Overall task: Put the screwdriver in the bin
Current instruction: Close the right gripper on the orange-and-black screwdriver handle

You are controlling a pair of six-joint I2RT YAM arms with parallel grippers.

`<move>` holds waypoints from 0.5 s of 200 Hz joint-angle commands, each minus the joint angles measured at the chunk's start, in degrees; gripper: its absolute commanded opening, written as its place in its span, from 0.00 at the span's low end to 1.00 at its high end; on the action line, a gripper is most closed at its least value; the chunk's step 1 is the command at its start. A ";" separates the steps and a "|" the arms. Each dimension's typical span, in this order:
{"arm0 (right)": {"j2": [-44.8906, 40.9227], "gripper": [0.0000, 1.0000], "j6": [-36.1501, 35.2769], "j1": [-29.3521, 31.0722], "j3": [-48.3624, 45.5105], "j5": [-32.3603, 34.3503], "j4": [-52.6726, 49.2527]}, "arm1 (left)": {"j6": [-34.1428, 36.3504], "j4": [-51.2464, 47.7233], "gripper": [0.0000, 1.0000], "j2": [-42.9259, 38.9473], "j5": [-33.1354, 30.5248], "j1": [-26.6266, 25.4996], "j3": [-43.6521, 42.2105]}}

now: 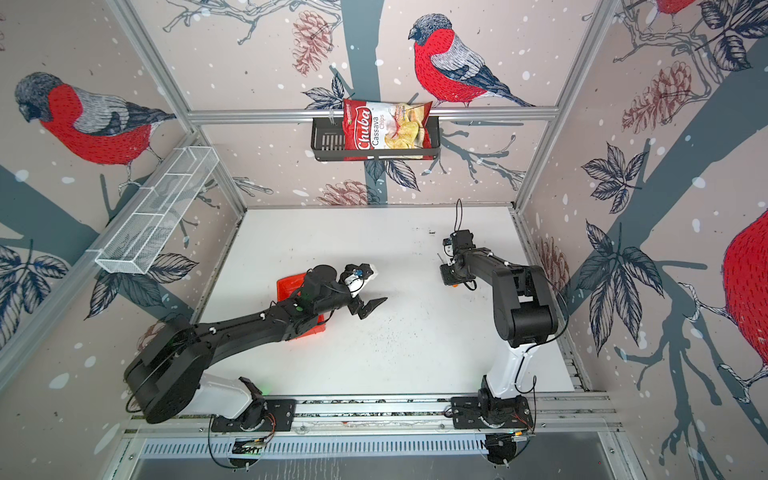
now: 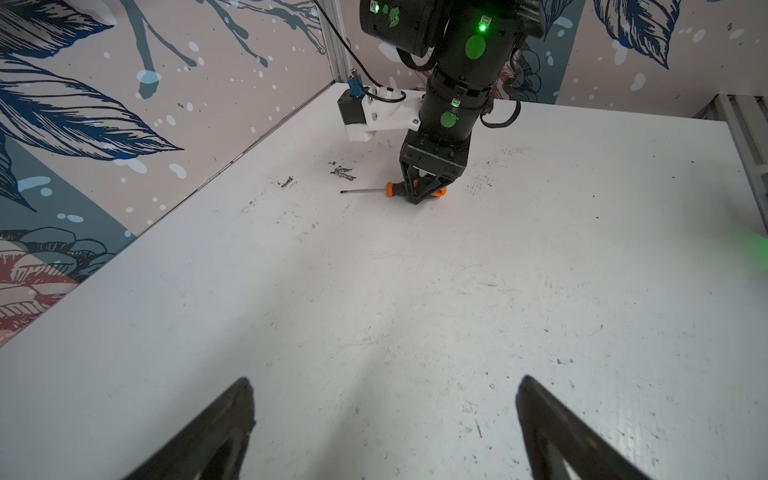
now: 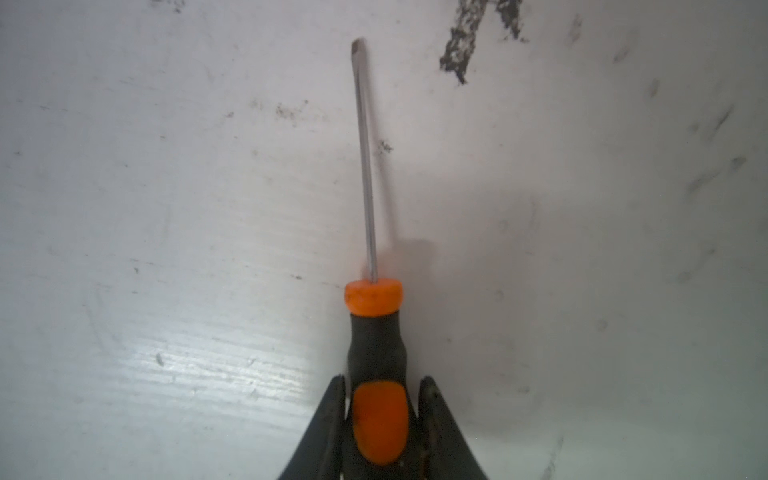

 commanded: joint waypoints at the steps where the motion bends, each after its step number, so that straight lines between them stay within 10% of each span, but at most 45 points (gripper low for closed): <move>1: -1.94 0.19 -0.25 0.20 -0.73 -0.49 1.44 | -0.58 1.22 0.97 -0.46 -0.69 -0.12 -0.39; 100: -12.92 0.09 -0.20 2.59 -4.96 -11.50 13.76 | -21.11 20.54 0.97 -1.39 -7.15 1.31 -4.36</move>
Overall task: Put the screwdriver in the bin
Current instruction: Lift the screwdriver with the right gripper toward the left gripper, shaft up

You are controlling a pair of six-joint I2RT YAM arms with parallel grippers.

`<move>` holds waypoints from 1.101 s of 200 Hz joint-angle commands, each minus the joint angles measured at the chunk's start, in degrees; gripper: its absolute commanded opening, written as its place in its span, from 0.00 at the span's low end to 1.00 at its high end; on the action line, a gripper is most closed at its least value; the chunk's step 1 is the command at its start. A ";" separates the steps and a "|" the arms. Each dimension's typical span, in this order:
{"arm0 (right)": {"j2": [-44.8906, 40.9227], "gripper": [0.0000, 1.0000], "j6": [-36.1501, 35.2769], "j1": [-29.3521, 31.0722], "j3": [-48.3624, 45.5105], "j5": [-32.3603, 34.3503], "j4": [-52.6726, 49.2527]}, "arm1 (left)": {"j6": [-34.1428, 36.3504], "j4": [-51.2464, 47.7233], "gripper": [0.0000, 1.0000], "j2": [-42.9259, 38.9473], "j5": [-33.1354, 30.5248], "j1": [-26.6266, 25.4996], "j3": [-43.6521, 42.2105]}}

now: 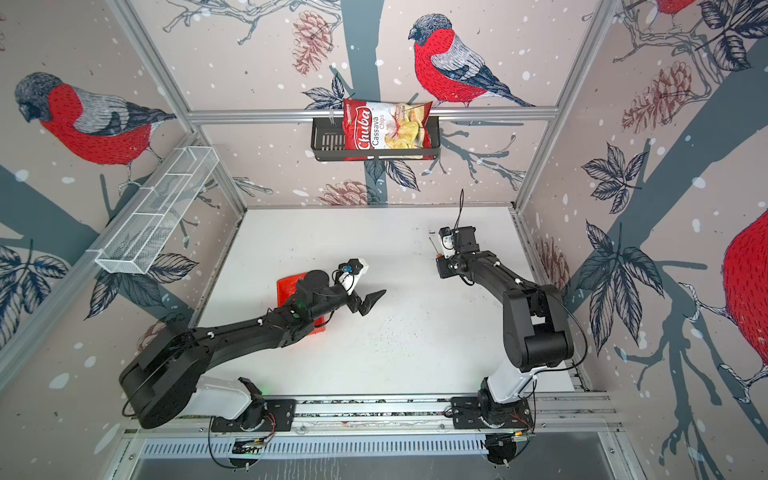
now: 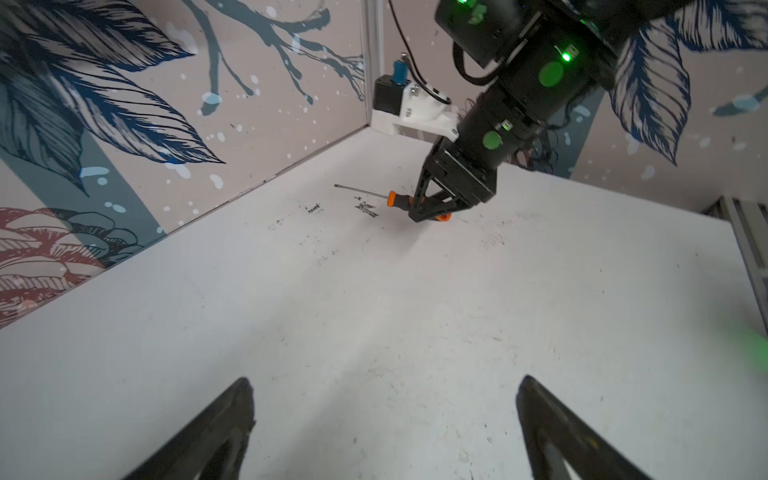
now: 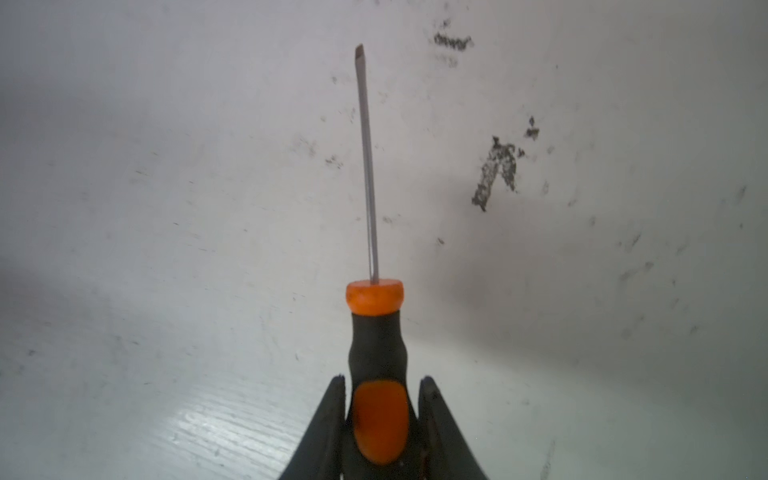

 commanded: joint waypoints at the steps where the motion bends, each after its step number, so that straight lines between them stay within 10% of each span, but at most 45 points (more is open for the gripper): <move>1: -1.97 0.09 -0.16 0.44 -0.79 -5.18 5.67 | -8.61 7.73 0.97 0.27 -2.50 0.95 0.15; 55: -6.80 0.08 2.44 1.57 -3.71 -15.19 14.62 | -29.29 13.13 0.97 2.41 1.00 6.22 1.98; 129: -10.59 0.09 6.20 6.98 -8.00 -30.68 27.80 | -40.45 34.44 0.95 9.40 8.19 6.83 2.57; 220: -8.77 0.09 0.79 11.73 -5.56 -44.55 24.80 | -46.32 44.69 0.59 13.96 11.53 6.87 3.38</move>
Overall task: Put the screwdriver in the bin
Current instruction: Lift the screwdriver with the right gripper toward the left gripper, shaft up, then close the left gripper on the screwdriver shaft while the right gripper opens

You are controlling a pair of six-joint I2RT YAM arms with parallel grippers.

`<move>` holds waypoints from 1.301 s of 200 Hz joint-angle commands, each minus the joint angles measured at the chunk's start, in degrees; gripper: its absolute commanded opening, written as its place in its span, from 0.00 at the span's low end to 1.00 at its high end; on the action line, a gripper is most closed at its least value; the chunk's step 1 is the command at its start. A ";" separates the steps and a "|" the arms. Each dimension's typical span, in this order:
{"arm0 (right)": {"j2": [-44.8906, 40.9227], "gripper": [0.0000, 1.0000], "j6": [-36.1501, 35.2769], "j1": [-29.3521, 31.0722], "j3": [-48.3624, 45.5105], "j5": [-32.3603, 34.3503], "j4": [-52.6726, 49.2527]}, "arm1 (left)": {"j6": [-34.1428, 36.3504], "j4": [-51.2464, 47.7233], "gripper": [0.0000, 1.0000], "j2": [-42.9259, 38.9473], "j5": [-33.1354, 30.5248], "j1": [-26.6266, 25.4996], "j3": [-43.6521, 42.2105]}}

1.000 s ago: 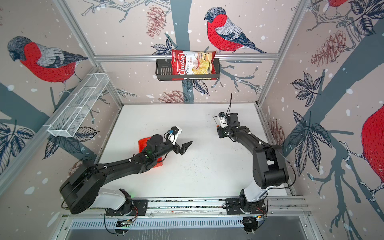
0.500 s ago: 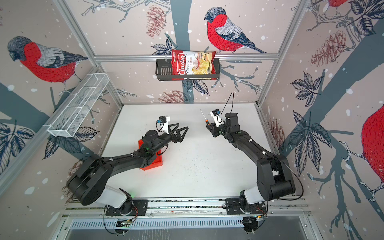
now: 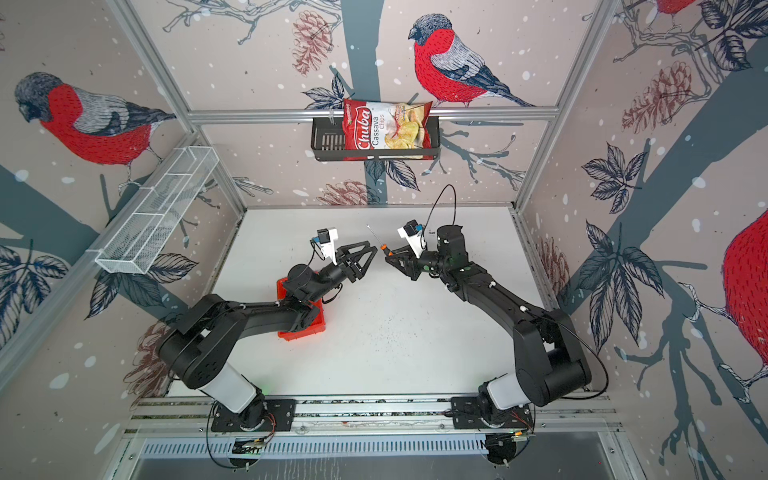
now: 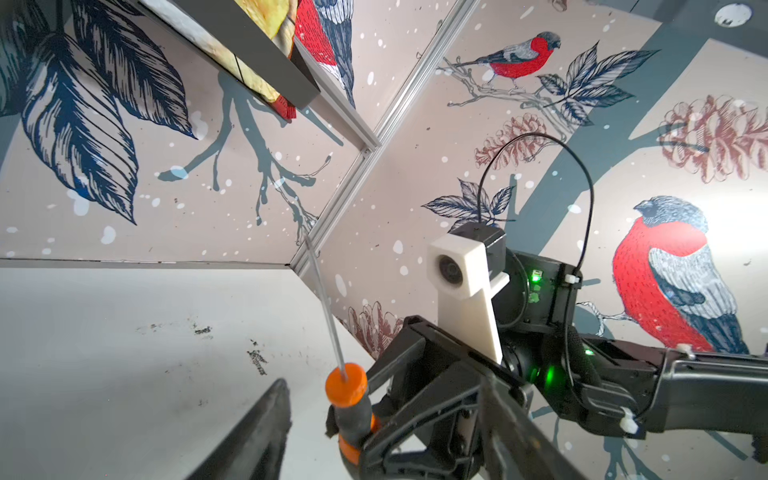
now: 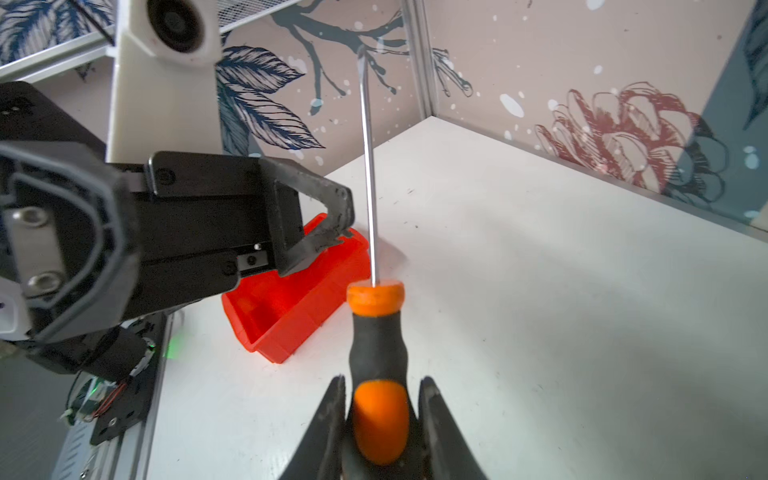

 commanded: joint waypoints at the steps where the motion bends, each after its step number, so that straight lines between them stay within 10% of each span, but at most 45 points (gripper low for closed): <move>1: 0.51 0.09 -2.85 0.47 0.76 -5.32 -0.95 | -1.90 4.69 0.58 0.34 1.76 0.03 0.51; 75: 1.31 0.09 -4.30 0.83 1.67 -7.33 -2.47 | -2.02 4.05 0.24 0.74 2.64 0.02 0.60; 241: 1.51 0.09 -6.36 0.95 3.15 -7.32 -6.16 | -0.18 4.09 0.00 -0.04 1.68 0.03 -0.62; 260: 1.58 0.24 -6.33 0.94 3.10 -7.02 -6.04 | -0.47 4.03 0.00 -0.15 1.46 0.07 -0.82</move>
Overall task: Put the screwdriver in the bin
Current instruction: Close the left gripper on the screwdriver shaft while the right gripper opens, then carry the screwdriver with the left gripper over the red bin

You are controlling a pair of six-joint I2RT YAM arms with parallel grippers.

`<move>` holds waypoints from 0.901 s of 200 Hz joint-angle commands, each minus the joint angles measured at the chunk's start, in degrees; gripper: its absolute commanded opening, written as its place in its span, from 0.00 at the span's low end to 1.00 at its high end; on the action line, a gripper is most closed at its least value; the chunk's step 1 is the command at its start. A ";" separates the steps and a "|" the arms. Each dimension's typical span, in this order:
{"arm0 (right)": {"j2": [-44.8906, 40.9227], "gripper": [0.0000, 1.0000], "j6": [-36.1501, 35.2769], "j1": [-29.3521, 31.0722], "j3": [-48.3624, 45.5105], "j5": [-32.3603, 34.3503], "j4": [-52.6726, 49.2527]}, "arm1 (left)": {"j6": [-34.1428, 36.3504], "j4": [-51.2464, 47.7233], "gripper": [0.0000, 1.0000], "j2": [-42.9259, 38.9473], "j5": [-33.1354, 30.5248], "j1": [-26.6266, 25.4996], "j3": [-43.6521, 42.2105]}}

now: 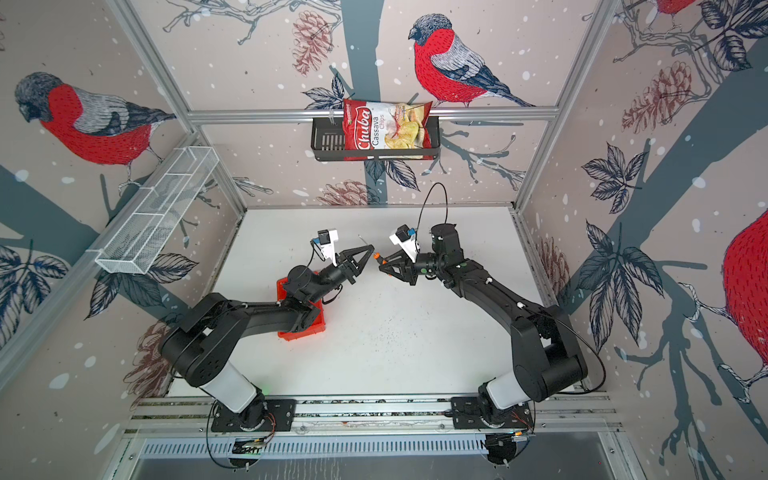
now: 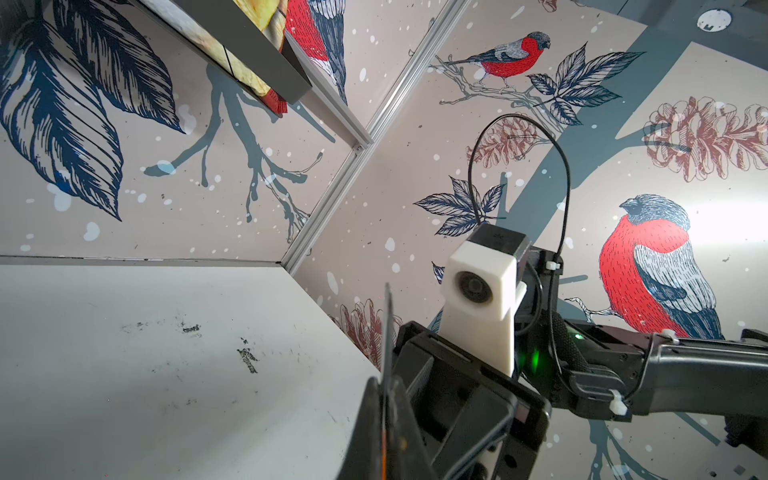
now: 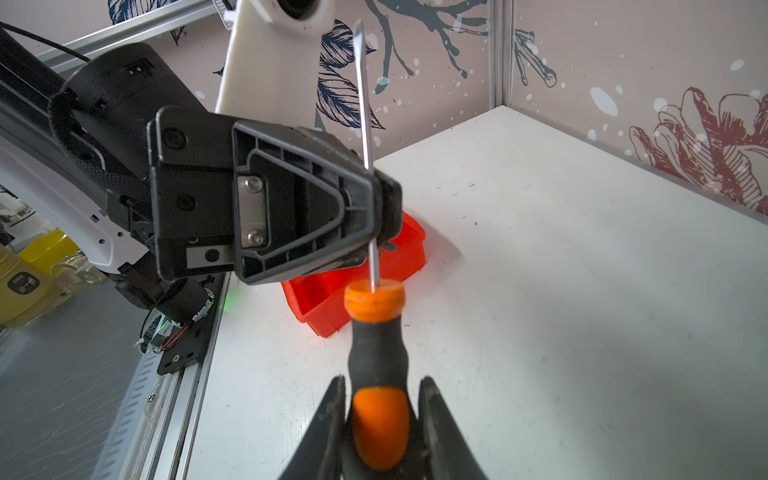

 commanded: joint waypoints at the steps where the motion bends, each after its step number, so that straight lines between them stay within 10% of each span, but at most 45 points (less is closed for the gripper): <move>1: 0.16 0.25 -0.07 -0.01 0.40 0.25 -0.09 | 0.44 2.85 0.00 -0.53 0.26 0.04 -0.22; 74: -0.08 0.97 -0.40 -0.19 0.46 1.98 0.29 | -0.55 -0.19 0.00 -4.31 -0.95 1.87 -3.72; 180: 1.59 1.00 -7.55 4.98 3.20 2.64 -1.32 | 7.57 -49.63 0.00 -32.17 -8.77 9.17 -7.63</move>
